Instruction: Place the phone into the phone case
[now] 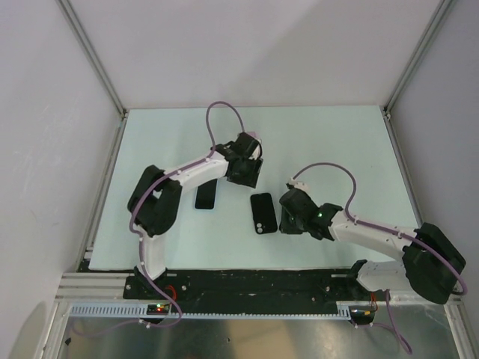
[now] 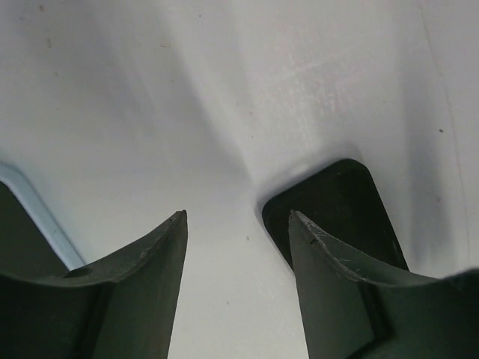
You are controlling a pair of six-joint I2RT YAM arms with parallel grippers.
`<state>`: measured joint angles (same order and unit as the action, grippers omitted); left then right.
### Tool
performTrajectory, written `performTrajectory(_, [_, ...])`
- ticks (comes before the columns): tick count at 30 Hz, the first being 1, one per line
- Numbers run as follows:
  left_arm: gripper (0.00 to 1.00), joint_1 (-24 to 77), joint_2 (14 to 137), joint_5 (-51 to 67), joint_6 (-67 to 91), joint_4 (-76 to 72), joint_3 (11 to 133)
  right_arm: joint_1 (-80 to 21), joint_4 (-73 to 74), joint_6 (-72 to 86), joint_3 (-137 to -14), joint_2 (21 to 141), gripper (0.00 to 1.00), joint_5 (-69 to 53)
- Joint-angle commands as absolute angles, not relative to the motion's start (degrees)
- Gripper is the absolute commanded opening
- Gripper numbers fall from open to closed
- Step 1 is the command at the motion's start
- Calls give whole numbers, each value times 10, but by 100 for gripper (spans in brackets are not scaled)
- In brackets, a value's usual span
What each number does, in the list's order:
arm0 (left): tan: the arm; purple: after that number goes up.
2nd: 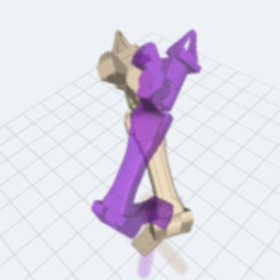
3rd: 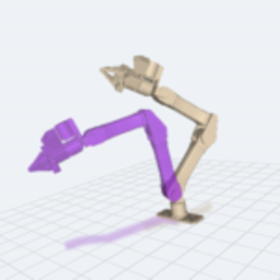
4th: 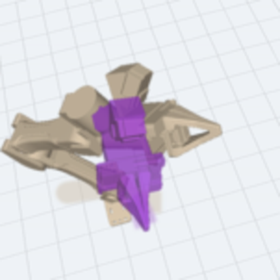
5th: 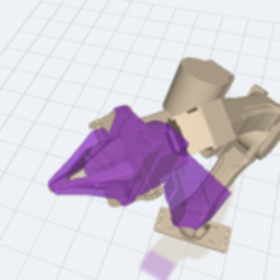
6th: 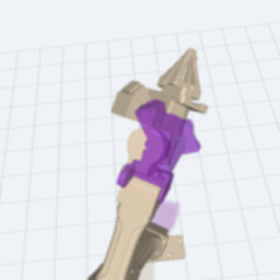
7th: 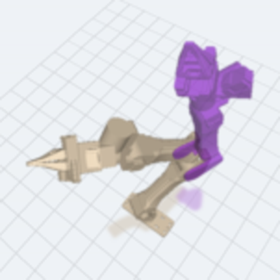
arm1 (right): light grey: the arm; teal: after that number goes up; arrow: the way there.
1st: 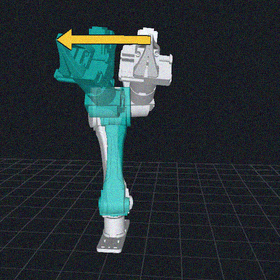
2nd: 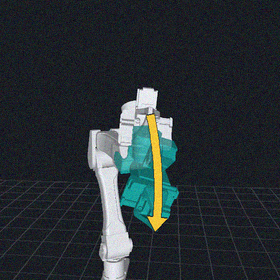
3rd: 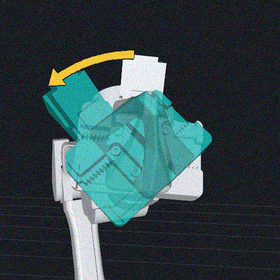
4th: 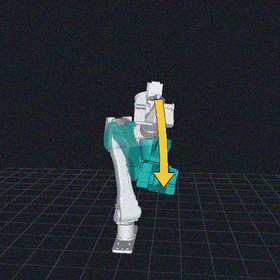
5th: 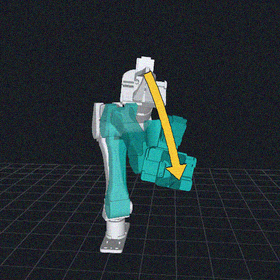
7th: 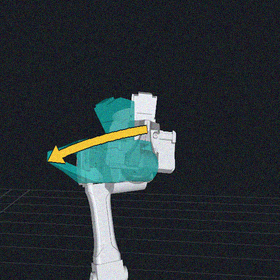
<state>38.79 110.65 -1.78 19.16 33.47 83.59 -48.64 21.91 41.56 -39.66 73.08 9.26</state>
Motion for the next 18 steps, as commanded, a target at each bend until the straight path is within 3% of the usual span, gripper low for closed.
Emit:
performTrajectory(1, [59,392,1144,-20,173,334,877,-510,211,481,-358,696,22,107])
performTrajectory(6, [57,399,1167,-26,178,334,886,-531,192,503,-343,707,18,106])
performTrajectory(10, [56,392,1149,-96,207,335,894,-511,185,492,-343,697,17,100])
performTrajectory(14, [77,362,1146,-173,264,340,945,-476,189,470,-346,667,20,94])
performTrajectory(18, [94,348,1204,-206,289,351,1036,-442,189,450,-346,643,30,78])
